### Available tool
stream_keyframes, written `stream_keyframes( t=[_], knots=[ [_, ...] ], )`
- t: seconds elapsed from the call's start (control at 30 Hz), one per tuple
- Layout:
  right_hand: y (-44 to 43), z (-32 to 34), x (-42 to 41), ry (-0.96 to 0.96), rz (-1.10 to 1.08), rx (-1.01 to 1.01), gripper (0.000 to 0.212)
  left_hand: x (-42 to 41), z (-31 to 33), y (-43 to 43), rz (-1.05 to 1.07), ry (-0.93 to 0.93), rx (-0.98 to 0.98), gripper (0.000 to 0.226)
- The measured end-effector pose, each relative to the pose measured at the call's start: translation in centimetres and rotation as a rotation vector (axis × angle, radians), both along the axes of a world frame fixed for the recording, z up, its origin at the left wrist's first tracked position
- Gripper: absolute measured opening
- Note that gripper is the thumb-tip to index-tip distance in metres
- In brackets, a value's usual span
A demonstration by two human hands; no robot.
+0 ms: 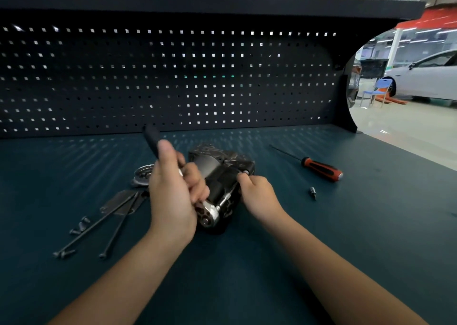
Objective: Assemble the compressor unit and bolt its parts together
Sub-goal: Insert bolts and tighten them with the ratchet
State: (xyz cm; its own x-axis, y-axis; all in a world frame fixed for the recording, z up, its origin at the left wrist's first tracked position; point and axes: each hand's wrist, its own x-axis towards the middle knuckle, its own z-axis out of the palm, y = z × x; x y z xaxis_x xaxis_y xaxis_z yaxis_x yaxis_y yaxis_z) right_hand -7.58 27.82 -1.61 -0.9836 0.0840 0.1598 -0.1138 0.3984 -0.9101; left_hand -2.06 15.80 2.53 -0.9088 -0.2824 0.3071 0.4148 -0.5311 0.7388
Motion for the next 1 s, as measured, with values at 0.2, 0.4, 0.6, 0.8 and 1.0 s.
stream_keyframes(
  t=[0.2,0.4,0.6,0.8,1.0],
  knots=[
    [0.4,0.1,1.1,0.032,0.099,0.126,0.036,1.5,-1.0,0.9,-0.078,0.526,-1.055,0.03],
    [0.3,0.3,0.7,-0.003,0.009,0.123,0.051,2.1,-3.1,2.4,0.065,0.746,-1.542,0.047],
    [0.2,0.3,0.3,0.02,-0.012,0.103,0.051,1.2,-1.4,0.8,0.044,0.088,-0.202,0.037],
    [0.4,-0.1,0.1,-0.005,0.049,0.002,0.047,0.3,-0.5,-0.2,0.008,0.117,-0.213,0.042],
    [1.0,-0.3,0.7,0.04,0.084,0.0,0.038,1.6,-3.5,1.9,0.255,1.013,-1.797,0.035]
  ],
)
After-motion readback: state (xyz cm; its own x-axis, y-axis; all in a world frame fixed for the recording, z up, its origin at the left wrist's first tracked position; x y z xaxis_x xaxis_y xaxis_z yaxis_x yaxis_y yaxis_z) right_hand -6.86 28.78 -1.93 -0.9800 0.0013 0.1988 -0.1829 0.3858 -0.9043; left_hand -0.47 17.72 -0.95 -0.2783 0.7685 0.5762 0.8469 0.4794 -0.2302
